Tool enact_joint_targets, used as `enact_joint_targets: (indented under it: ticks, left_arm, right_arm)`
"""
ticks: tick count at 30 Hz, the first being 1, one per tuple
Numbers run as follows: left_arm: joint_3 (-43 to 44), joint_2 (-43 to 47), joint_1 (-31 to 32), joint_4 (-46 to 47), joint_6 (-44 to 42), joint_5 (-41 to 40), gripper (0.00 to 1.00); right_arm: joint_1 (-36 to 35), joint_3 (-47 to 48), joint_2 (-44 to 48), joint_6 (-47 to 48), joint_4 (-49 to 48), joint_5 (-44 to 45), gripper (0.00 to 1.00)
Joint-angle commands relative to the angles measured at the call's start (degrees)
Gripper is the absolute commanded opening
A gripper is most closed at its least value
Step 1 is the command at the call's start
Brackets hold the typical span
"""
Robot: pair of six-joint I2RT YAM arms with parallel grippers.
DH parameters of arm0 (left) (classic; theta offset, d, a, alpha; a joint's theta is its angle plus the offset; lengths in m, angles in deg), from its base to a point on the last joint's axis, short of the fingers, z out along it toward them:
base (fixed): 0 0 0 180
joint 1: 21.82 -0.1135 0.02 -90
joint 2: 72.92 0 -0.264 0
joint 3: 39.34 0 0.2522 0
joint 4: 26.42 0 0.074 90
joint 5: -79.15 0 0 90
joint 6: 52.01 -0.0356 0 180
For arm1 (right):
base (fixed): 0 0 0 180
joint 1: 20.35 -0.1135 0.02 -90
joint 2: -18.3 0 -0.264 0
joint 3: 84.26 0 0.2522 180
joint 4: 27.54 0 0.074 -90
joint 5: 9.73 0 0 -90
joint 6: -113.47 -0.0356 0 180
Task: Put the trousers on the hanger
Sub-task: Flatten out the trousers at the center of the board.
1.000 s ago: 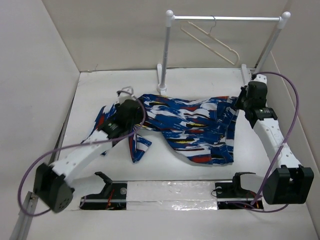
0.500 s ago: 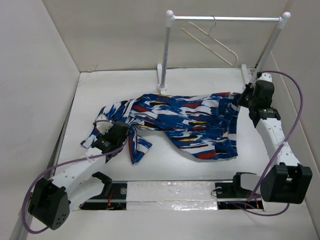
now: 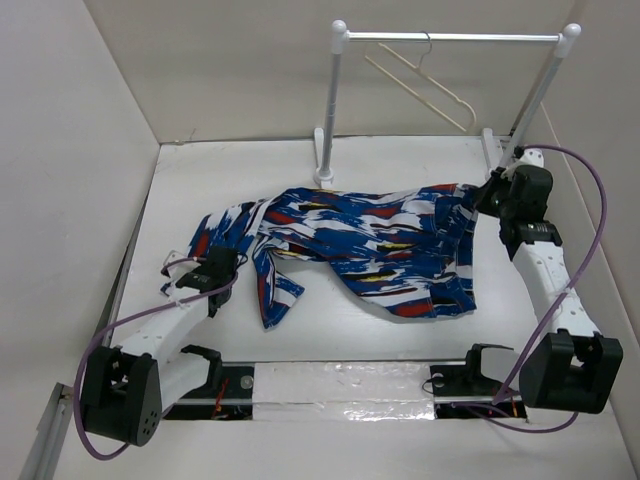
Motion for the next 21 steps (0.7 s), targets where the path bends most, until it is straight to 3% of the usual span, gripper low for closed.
enact_joint_targets:
  ticks: [1,6,9,13,15,16,18,19,21]
  left_arm:
    - [2.47,0.09,-0.31,-6.97,5.74,0.75,0.68]
    - [3.18,-1.22,-0.31,-8.11,6.71,3.48,0.69]
    - [4.06,-6.48,-0.31,-5.24,7.33,1.98,0.65]
    - [5.81,-15.18,-0.31,0.31,4.88,2.51,0.37]
    - [7.74,-20.11,-0.31,0.59,3.99,1.19,0.28]
    - [8.27,-21.51,-0.31,1.02,3.12,1.02,0.14]
    - [9.5,-24.95,-0.31,2.25,-0.04,1.71,0.08]
    - [10.64,-25.65,-0.31,2.08,-0.23,1.89,0.0]
    - [11.53,-25.58,-0.31,1.64,-0.84,1.02,0.0]
  right_arm:
    - [0.95,-0.9,1.15,-0.61,-7.73,-3.94,0.0]
    - [2.0,-1.0,1.06,-0.61,-8.35,-5.69,0.0]
    - [3.14,-1.35,0.97,-0.96,-9.74,-7.19,0.0]
    - [3.14,-1.43,0.62,-0.88,-9.84,-7.02,0.0]
    - [3.14,-1.35,0.79,-0.79,-9.4,-6.67,0.0]
    - [3.14,-1.35,0.88,-0.79,-9.23,-6.4,0.0]
    - [3.14,-1.43,1.32,-0.79,-9.23,-6.05,0.0]
    - [3.14,-1.43,1.5,-0.79,-9.23,-6.05,0.0]
    - [3.14,-1.52,1.76,-0.79,-9.23,-6.23,0.0]
